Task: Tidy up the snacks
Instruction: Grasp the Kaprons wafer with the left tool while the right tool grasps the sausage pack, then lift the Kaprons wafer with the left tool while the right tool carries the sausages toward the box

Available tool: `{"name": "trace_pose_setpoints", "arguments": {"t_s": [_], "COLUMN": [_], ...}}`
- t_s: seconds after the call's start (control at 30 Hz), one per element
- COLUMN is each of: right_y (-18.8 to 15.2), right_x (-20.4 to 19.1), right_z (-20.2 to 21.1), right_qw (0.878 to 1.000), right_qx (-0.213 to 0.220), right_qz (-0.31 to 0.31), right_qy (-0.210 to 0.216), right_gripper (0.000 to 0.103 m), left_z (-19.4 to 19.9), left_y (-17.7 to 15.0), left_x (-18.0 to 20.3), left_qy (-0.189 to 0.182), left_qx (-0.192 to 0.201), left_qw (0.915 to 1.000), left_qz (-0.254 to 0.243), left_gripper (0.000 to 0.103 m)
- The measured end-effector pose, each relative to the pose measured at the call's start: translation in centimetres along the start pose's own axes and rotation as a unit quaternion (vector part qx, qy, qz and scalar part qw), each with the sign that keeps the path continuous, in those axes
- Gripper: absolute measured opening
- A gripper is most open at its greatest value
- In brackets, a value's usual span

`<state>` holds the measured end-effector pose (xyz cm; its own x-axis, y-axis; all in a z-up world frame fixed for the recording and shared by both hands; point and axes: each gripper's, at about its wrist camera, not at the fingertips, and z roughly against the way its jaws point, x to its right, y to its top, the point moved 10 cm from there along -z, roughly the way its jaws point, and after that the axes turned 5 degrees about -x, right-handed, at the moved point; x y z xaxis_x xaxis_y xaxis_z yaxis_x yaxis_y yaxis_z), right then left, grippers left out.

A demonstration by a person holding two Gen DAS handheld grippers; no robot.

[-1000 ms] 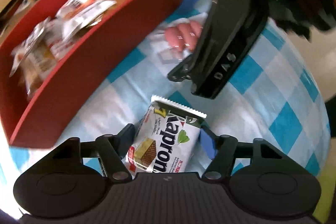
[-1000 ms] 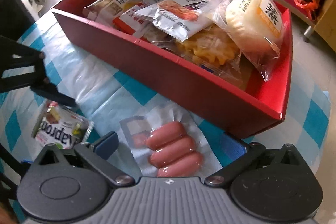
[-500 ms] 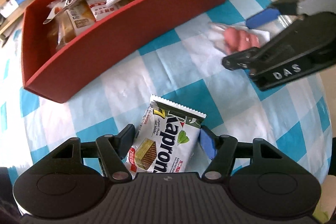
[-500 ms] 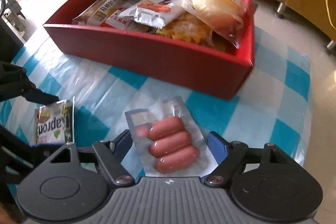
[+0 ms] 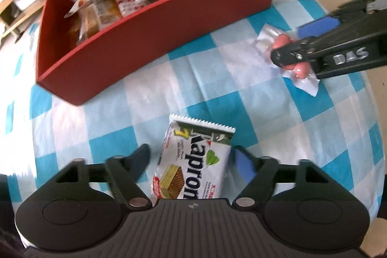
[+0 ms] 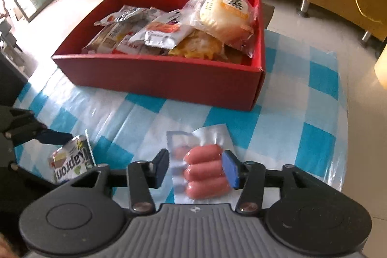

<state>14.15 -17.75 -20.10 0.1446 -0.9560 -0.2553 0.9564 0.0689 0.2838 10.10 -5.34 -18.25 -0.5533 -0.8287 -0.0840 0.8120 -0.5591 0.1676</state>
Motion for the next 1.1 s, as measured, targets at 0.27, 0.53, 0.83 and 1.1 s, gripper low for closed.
{"name": "trace_pose_setpoints", "arguments": {"t_s": [0.27,0.53,0.83,1.1], "right_y": [-1.4,-1.8,-0.9,-2.0], "right_x": [0.6,-0.9,-0.2,-0.7], "right_z": [-1.6,-3.1,-2.8,-0.5], "right_qw": [0.999,0.995,0.997,0.995], "right_qx": [-0.032,-0.053,-0.009,-0.007], "right_qz": [0.014,0.064,0.033,0.037], "right_qy": [-0.019,-0.061,-0.072,-0.089], "right_gripper": [0.087,0.101,0.097,0.066], "left_z": [-1.0,0.0,0.1,0.9], "left_y": [-0.5,-1.2,-0.9,-0.9], "left_x": [0.3,1.5,1.1,0.7], "left_qy": [0.003,-0.006,-0.01,-0.004], "left_qx": [0.0,0.014,0.01,0.012], "left_qw": [1.0,0.9998,0.9999,0.9997], "left_qz": [-0.006,-0.013,0.004,0.021], "left_gripper": [0.094,0.073,0.076,0.067]}}
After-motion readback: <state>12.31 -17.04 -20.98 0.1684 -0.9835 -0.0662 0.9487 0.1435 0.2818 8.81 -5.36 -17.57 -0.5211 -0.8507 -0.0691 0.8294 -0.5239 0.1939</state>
